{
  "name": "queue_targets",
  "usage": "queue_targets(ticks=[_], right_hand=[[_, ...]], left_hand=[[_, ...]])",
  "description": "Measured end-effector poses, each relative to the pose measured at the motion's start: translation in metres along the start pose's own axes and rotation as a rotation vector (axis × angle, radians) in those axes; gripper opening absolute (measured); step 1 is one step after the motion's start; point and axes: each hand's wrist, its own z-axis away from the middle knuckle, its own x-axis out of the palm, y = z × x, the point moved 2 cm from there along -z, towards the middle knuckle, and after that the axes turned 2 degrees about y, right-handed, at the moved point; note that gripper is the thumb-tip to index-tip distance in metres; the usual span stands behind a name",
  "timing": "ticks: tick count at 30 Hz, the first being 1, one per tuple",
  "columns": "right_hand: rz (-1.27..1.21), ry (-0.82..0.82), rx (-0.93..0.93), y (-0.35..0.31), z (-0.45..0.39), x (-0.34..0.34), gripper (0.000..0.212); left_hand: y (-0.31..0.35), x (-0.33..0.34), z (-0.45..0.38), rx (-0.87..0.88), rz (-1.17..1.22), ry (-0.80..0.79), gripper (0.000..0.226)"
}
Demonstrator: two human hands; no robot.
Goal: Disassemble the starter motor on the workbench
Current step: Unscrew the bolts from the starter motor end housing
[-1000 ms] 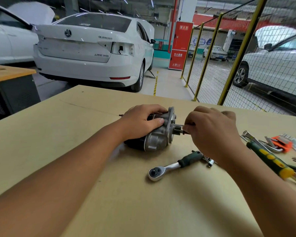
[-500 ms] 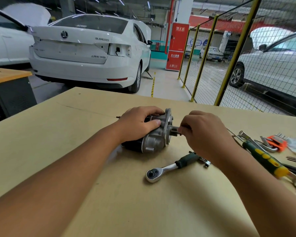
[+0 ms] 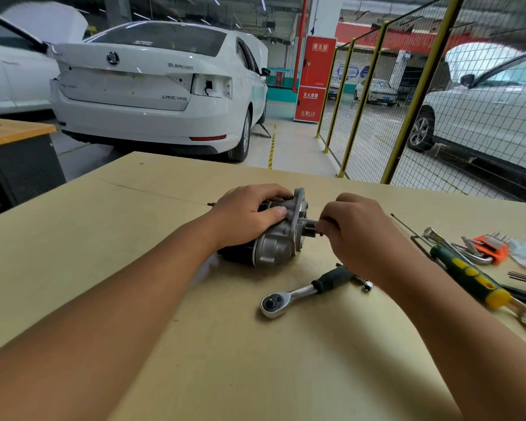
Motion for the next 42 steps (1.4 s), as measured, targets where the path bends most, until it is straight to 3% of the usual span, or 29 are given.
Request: queue_targets(ticks=[5, 12, 18, 23, 29, 33, 39, 42], right_hand=[[0.185, 0.106, 0.005, -0.004, 0.004, -0.002, 0.012], [-0.061, 0.096, -0.006, -0.009, 0.004, -0.003, 0.011], [-0.042, 0.02, -0.02, -0.002, 0.001, 0.005, 0.021], [0.216, 0.132, -0.011, -0.006, 0.003, 0.001, 0.015], [-0.028, 0.133, -0.014, -0.002, 0.004, 0.002, 0.016], [-0.057, 0.103, 0.0, 0.006, -0.001, 0.003, 0.02], [0.243, 0.125, -0.004, 0.001, 0.002, 0.0, 0.016], [0.173, 0.094, -0.005, 0.0, 0.002, -0.002, 0.013]], left_hand=[[0.0, -0.001, 0.0, -0.007, -0.004, -0.013, 0.05], [0.0, 0.0, 0.0, -0.01, 0.024, -0.003, 0.045], [0.001, 0.0, 0.0, 0.002, 0.005, -0.001, 0.047], [0.001, -0.001, 0.002, 0.001, 0.004, -0.01, 0.048], [-0.001, 0.0, 0.003, -0.017, 0.011, -0.005, 0.045], [0.0, 0.0, 0.001, -0.014, 0.007, 0.013, 0.045], [0.002, -0.002, 0.003, 0.005, -0.018, -0.004, 0.049], [0.001, -0.002, 0.002, 0.004, -0.012, -0.001, 0.048]])
